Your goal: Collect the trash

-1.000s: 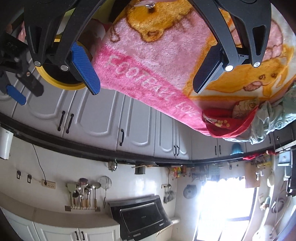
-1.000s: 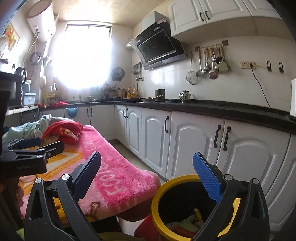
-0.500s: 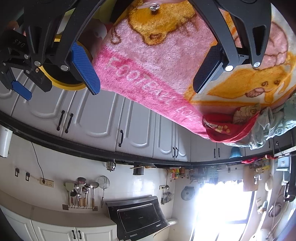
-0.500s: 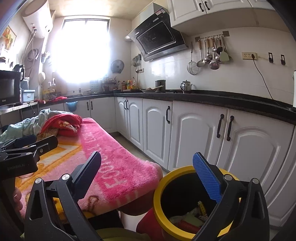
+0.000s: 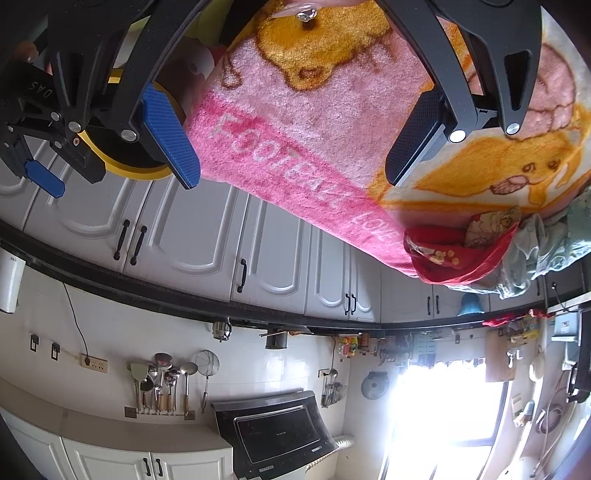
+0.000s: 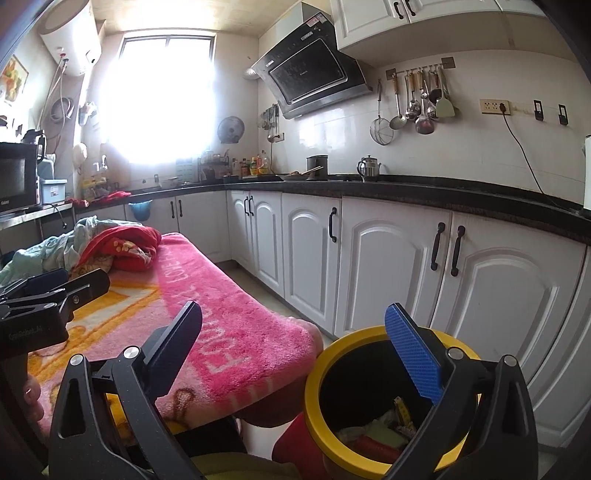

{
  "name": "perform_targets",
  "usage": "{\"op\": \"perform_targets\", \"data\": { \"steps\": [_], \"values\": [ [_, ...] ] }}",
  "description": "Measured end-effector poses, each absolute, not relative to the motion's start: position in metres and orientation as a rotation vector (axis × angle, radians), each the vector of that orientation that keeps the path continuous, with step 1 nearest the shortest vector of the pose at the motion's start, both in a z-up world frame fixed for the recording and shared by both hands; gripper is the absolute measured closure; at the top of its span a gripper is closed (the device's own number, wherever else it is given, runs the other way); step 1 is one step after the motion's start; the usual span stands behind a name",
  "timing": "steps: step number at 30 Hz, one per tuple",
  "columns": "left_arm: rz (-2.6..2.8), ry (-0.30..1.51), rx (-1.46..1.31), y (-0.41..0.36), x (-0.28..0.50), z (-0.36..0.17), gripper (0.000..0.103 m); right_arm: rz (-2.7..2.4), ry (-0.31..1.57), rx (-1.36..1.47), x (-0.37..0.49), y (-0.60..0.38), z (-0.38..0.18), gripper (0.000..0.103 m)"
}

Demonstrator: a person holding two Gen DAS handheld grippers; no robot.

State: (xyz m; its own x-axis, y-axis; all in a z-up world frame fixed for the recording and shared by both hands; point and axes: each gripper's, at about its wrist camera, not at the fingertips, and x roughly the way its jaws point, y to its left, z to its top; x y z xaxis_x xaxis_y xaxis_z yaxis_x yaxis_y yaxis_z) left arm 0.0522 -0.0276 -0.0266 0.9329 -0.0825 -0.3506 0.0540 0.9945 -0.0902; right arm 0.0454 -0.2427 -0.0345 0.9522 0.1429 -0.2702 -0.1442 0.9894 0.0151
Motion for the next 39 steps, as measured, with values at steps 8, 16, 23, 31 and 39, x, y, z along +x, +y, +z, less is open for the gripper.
{"op": "perform_targets", "data": {
  "steps": [8,16,23,31,39],
  "values": [
    [-0.069,0.363,-0.08,-0.0274,0.0521,-0.0271,0.011,0.145,0.276,-0.005,0.0462,-0.2436,-0.0345,0.006],
    [-0.07,0.363,-0.08,-0.027,0.0523,-0.027,0.011,0.145,0.276,-0.004,0.046,-0.2437,-0.0345,0.006],
    [-0.069,0.364,-0.081,-0.0272,0.0523,-0.0269,0.011,0.144,0.275,-0.003,0.0462,-0.244,-0.0344,0.006],
    [-0.07,0.369,-0.083,-0.0275,0.052,-0.0285,0.011,0.144,0.276,-0.003,0.0462,-0.2446,-0.0346,0.006],
    [-0.071,0.381,-0.085,-0.0289,0.0527,-0.0314,0.011,0.142,0.277,-0.002,0.0465,-0.2451,-0.0344,0.006]
  ]
}}
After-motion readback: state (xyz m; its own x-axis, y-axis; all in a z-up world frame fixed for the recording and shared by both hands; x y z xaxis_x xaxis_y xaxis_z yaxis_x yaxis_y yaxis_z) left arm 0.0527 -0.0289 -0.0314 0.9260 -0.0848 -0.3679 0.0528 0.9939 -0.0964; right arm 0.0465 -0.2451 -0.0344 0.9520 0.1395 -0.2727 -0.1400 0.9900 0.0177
